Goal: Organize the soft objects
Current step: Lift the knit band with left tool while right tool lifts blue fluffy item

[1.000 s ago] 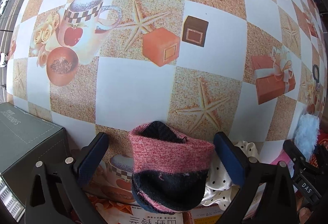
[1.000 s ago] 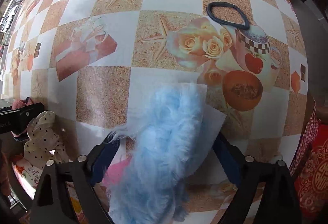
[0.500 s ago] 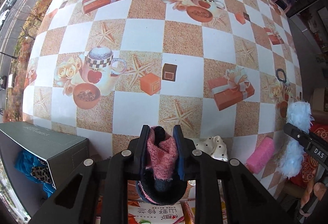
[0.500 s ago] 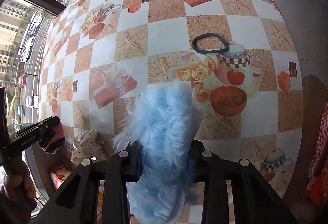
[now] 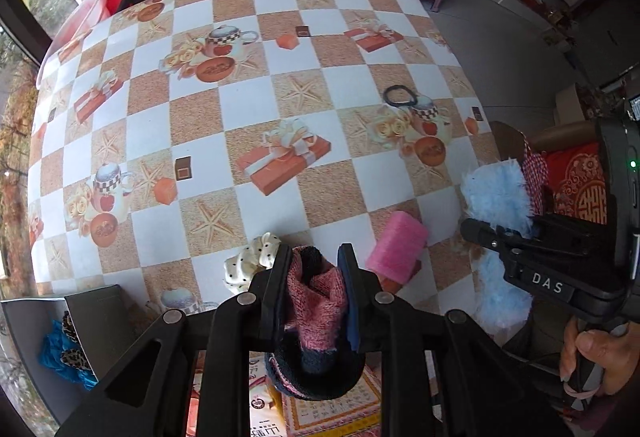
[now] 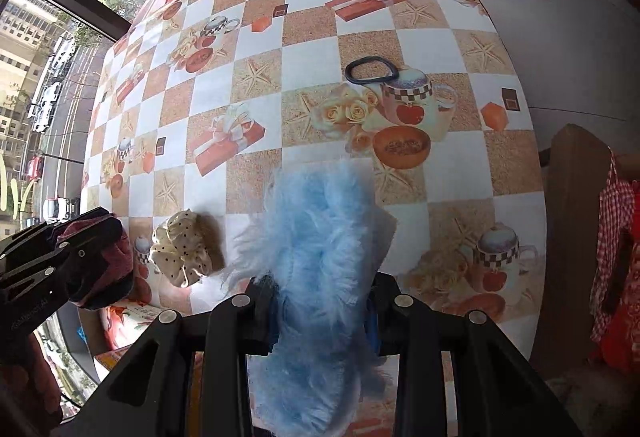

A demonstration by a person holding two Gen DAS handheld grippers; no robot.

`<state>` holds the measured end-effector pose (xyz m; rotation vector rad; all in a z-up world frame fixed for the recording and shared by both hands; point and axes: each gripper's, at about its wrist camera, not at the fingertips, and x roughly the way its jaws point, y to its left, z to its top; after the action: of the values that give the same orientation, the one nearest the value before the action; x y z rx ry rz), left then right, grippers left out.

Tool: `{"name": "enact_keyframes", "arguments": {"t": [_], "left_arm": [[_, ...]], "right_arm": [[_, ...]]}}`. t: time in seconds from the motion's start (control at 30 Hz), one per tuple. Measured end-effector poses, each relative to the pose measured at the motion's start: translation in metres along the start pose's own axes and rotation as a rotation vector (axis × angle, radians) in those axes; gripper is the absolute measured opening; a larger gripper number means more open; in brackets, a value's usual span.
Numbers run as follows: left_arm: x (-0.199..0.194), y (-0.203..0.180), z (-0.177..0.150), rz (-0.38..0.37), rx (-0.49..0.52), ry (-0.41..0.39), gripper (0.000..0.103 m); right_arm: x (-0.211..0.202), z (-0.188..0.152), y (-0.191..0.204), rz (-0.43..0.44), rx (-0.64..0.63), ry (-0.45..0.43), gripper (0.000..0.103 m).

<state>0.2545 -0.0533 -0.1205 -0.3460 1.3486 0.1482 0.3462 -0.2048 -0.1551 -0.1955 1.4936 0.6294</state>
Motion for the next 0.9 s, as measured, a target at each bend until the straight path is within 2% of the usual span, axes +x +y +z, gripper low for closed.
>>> {"name": "enact_keyframes", "arguments": {"t": [0.3,0.53,0.7,0.9], "left_arm": [[-0.031,-0.070,-0.022,-0.113,0.182,-0.037,0.025],[-0.052,-0.107,-0.052,-0.193,0.317,-0.035,0.025],[-0.060,-0.120,-0.083,-0.230,0.413,-0.017,0.025],[-0.066,-0.119,-0.114,-0.238,0.462,0.002,0.025]], "right_arm": [[-0.031,-0.048,-0.016,-0.009,0.104,-0.026,0.034],[-0.048,-0.086,-0.018,-0.038,0.130,-0.023,0.034],[-0.051,-0.112,-0.015,-0.046,0.147,-0.013,0.034],[-0.050,-0.137,-0.002,-0.049,0.139,0.004,0.034]]}}
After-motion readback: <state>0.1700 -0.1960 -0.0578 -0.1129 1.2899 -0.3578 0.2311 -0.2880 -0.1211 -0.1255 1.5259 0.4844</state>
